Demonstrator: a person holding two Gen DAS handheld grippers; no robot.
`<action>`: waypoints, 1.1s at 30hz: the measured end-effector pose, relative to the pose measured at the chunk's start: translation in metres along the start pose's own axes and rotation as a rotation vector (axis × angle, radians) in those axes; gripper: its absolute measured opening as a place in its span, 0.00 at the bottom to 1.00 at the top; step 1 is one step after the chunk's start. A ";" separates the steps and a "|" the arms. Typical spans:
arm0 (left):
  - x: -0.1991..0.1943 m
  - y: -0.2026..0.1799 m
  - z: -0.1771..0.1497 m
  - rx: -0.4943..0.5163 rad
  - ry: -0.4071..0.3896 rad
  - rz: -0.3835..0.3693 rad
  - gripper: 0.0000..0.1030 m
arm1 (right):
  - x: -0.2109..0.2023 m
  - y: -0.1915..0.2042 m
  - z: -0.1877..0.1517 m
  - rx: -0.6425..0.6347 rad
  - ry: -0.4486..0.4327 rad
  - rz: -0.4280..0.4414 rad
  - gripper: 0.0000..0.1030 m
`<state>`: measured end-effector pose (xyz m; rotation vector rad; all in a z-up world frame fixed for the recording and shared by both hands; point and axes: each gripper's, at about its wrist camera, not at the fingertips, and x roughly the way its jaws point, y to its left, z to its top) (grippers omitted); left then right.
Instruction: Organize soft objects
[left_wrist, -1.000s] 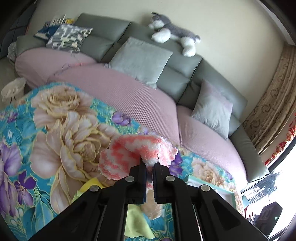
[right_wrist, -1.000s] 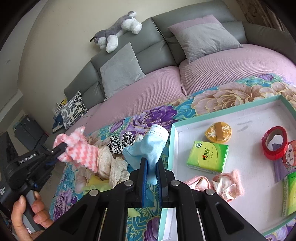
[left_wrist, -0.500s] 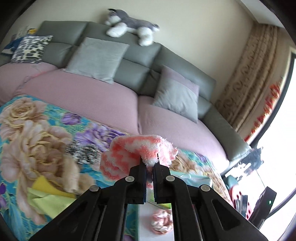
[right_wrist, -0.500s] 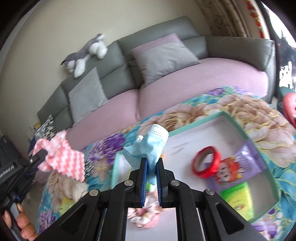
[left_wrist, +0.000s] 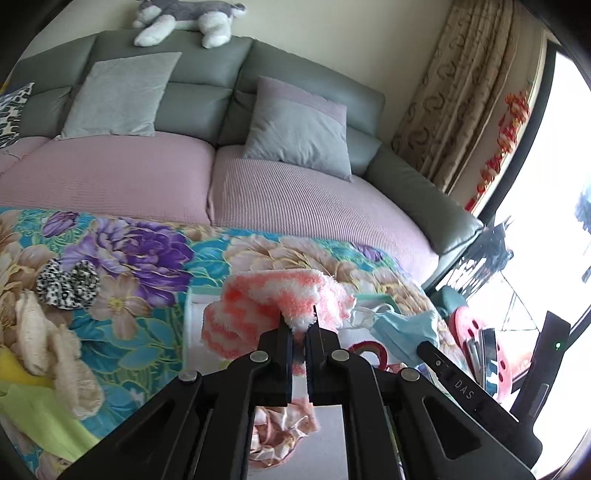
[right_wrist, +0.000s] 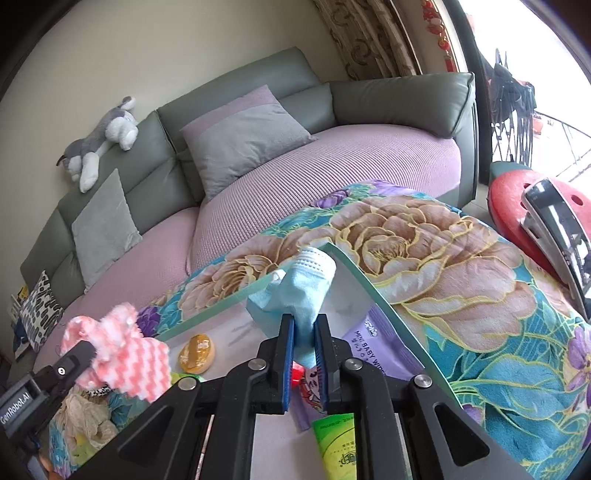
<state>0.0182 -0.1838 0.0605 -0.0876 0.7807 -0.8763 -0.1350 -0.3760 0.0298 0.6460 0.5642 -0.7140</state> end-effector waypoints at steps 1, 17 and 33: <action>0.005 -0.004 -0.002 0.009 0.012 -0.001 0.05 | 0.001 -0.001 0.000 -0.002 0.007 -0.003 0.13; 0.025 -0.004 -0.010 0.010 0.132 0.083 0.83 | 0.012 0.011 -0.009 -0.103 0.135 -0.075 0.71; -0.006 0.070 0.003 -0.116 0.042 0.376 0.95 | 0.001 0.030 -0.012 -0.184 0.124 -0.085 1.00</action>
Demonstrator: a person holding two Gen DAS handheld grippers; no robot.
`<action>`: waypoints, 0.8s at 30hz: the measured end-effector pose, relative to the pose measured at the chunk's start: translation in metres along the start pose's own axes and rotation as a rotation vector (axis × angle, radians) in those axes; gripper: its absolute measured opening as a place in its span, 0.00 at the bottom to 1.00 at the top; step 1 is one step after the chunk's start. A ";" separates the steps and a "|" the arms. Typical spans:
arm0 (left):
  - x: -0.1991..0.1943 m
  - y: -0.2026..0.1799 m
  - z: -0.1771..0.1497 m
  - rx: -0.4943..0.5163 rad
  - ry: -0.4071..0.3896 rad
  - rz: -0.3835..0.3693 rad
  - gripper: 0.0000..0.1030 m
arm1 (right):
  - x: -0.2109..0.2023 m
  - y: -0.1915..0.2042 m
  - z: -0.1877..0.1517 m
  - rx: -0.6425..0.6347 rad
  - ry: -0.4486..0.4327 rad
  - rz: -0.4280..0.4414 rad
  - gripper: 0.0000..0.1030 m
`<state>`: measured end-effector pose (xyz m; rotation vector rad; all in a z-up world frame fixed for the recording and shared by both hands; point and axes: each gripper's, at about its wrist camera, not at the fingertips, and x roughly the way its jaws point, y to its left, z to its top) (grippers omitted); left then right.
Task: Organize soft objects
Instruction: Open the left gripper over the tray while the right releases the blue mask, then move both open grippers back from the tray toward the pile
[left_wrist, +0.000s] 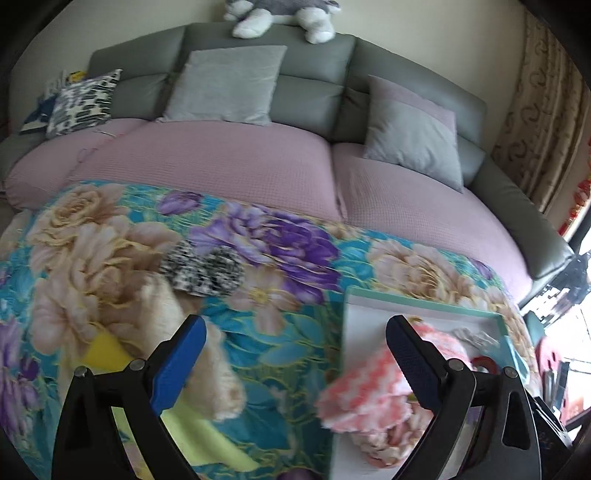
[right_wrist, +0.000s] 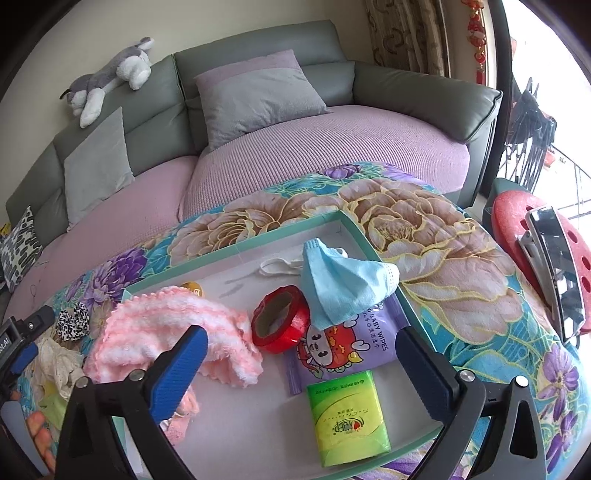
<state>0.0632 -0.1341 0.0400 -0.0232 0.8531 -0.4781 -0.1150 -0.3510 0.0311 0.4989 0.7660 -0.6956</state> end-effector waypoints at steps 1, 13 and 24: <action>-0.002 0.006 0.002 -0.006 -0.006 0.019 0.95 | -0.001 0.003 0.000 -0.005 0.000 0.005 1.00; -0.050 0.097 0.014 -0.124 -0.098 0.293 0.95 | -0.012 0.107 -0.022 -0.201 0.013 0.197 1.00; -0.071 0.169 0.001 -0.260 -0.068 0.413 0.95 | -0.012 0.196 -0.062 -0.360 0.067 0.350 1.00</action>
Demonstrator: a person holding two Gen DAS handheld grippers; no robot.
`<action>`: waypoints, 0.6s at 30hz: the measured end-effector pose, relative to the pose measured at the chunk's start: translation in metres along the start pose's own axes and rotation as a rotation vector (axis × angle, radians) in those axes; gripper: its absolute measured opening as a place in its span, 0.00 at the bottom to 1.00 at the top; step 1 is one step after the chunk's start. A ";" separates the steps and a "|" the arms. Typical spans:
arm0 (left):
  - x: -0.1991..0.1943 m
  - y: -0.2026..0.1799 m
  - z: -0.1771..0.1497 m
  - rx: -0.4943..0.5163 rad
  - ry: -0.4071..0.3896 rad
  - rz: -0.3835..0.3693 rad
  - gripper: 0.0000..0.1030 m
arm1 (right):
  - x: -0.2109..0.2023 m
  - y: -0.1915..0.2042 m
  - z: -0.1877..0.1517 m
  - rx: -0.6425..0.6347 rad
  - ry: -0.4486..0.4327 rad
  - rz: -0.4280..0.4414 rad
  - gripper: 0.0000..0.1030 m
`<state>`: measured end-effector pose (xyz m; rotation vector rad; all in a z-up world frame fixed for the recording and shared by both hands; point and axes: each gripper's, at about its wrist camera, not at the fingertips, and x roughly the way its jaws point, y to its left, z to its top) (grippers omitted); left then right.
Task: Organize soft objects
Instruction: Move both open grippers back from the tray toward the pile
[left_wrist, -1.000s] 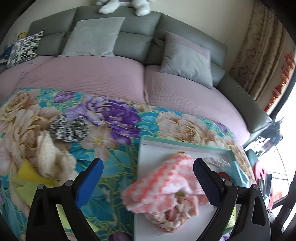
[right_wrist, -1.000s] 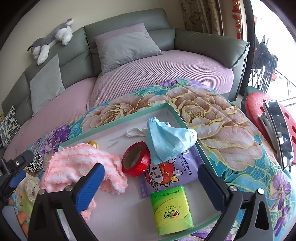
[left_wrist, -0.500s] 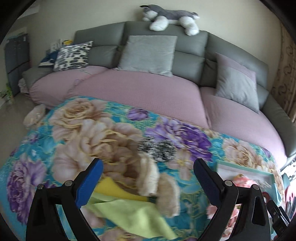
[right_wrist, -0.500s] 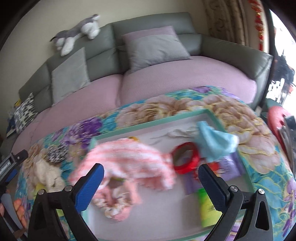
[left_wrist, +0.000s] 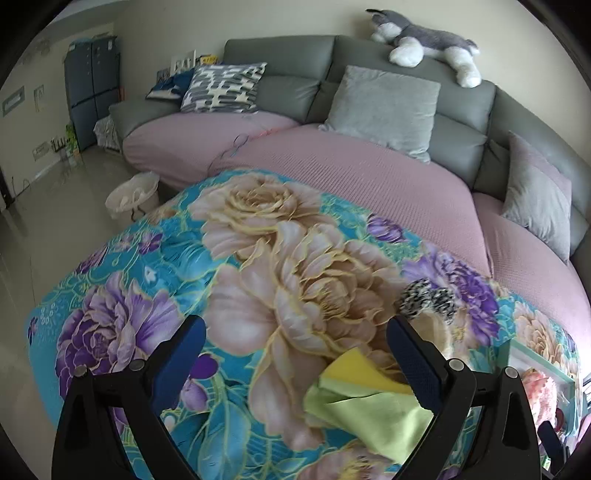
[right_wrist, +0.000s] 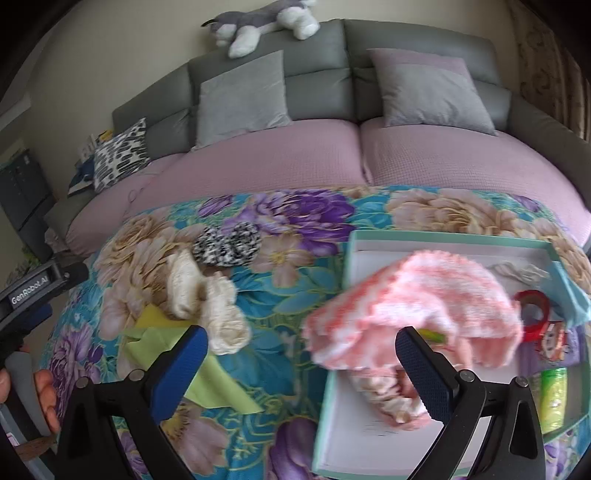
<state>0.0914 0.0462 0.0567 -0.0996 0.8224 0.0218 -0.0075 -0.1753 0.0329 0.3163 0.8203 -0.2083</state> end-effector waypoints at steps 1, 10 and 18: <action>0.002 0.003 0.000 -0.005 0.008 0.003 0.95 | 0.003 0.006 -0.001 -0.009 0.007 0.010 1.00; 0.034 0.022 -0.017 -0.057 0.174 -0.020 0.95 | 0.032 0.029 -0.006 -0.035 0.040 0.066 1.00; 0.047 0.017 -0.030 -0.090 0.265 -0.089 0.95 | 0.047 0.037 -0.009 -0.043 0.035 0.117 0.99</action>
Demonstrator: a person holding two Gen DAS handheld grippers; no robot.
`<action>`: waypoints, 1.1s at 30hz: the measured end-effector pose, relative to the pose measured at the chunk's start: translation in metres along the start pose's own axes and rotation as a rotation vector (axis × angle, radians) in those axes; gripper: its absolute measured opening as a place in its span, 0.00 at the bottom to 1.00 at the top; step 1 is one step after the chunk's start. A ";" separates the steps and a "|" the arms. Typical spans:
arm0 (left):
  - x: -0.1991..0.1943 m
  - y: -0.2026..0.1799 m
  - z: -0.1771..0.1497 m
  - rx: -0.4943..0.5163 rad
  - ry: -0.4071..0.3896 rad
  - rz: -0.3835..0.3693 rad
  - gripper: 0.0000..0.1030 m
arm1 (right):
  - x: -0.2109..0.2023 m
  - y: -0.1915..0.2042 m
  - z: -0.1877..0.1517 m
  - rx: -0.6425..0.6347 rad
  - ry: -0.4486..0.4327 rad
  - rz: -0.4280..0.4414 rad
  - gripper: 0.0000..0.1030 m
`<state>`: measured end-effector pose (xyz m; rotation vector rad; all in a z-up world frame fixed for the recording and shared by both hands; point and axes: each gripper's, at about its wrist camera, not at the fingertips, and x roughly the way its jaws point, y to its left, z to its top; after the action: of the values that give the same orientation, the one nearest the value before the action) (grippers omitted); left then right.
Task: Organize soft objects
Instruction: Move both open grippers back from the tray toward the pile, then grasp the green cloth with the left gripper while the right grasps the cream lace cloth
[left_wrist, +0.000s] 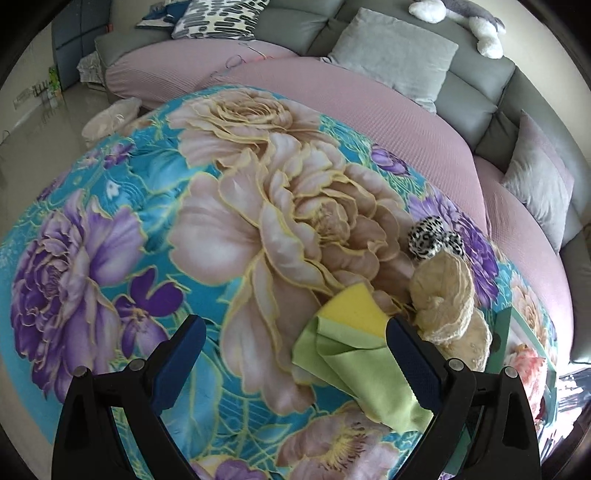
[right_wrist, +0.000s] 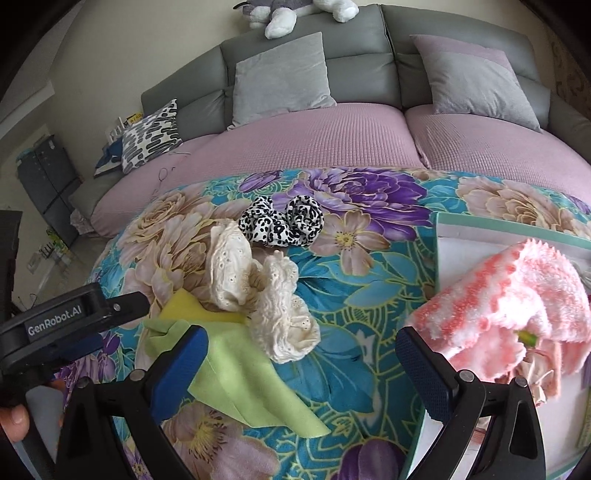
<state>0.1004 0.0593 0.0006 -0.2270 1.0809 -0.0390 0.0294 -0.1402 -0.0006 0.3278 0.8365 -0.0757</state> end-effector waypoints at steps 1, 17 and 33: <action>0.001 -0.001 0.000 0.002 0.005 -0.008 0.95 | 0.000 0.001 0.000 0.001 -0.006 0.003 0.97; 0.008 -0.010 -0.005 0.022 0.048 -0.061 0.87 | 0.007 0.003 -0.002 0.009 -0.012 0.049 0.60; 0.015 -0.029 -0.012 0.086 0.109 -0.144 0.62 | 0.005 0.001 -0.004 0.027 -0.021 0.111 0.10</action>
<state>0.0996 0.0271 -0.0119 -0.2267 1.1674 -0.2285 0.0301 -0.1376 -0.0069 0.3976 0.7958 0.0125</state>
